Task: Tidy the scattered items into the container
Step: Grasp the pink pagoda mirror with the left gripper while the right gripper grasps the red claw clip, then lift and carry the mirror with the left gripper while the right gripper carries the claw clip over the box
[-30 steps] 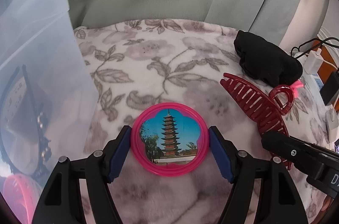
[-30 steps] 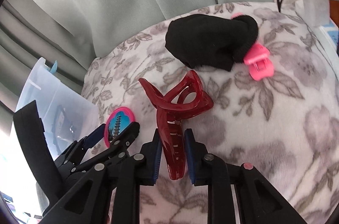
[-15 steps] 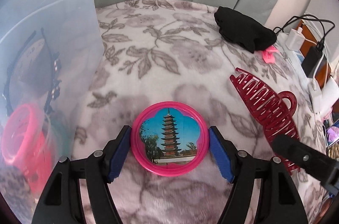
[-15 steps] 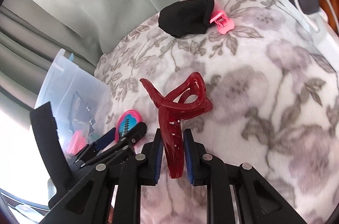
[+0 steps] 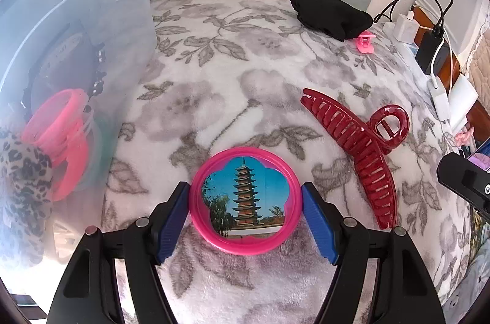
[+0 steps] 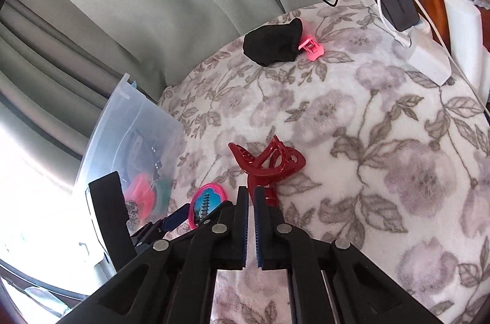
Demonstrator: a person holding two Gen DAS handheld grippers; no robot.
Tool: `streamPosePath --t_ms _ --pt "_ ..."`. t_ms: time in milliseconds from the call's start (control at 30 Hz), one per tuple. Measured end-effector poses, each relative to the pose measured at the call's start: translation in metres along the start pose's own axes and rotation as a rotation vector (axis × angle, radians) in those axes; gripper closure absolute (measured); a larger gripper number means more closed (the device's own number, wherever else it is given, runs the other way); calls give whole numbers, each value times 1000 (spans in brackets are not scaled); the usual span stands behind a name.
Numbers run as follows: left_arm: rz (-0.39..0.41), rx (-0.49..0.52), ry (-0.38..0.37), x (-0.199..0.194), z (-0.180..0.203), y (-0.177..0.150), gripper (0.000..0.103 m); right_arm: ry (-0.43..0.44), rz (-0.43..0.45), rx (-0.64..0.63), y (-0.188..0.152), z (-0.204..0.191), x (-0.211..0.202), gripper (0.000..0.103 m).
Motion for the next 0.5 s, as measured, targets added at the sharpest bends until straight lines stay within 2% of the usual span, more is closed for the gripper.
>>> streamPosePath --t_ms 233,333,367,500 --pt "16 -3 -9 -7 -3 0 29 0 19 -14 -3 -4 -15 101" --pt "25 -1 -10 -10 -4 0 29 -8 6 -27 -5 -7 -10 101" --pt "28 -1 -11 -11 -4 0 29 -21 1 -33 -6 -7 -7 97" --pt "40 1 -13 -15 -6 1 29 -49 -29 -47 -7 -4 5 97"
Point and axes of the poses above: each gripper's, at about its wrist camera, not at the fingertips, and x roughly the way its jaws point, z to its right, y to its top, the point moved 2 cm from there along x, roughly the way its jaws point, and after that the axes turned 6 degrees about y, right-handed, at the moved point
